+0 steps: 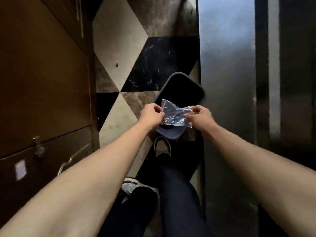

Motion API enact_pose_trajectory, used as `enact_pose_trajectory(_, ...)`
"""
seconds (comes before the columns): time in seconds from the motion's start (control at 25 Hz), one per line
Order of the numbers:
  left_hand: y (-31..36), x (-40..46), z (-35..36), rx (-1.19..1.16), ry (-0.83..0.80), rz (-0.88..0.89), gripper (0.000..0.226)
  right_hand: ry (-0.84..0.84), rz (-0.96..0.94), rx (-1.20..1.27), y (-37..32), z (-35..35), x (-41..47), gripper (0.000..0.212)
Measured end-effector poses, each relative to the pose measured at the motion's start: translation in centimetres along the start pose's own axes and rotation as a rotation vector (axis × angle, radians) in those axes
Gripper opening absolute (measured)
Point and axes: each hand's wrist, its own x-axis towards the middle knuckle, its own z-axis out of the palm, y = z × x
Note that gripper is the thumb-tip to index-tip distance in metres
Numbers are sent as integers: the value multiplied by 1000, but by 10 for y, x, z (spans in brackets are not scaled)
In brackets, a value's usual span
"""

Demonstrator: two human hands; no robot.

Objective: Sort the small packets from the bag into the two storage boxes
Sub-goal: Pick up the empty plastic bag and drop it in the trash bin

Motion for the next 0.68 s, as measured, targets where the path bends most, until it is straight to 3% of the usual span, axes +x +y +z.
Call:
enact_pose_trajectory(0.08, -19, 45, 25, 25, -22, -11, 8, -8, -24, -79, 26, 14, 46, 29)
enact_pose_trajectory(0.2, -43, 84, 47, 124, -54, 12, 34, -45, -35, -111, 53, 35, 86, 37)
enact_pose_trajectory(0.4, -38, 77, 48, 213, -62, -4, 37, -93, -40, -215, 48, 34, 83, 79)
enact_pose_trajectory(0.68, 14, -10, -22, 267, 3, 57, 50, -135, -210, -376, -22, 5, -10, 67)
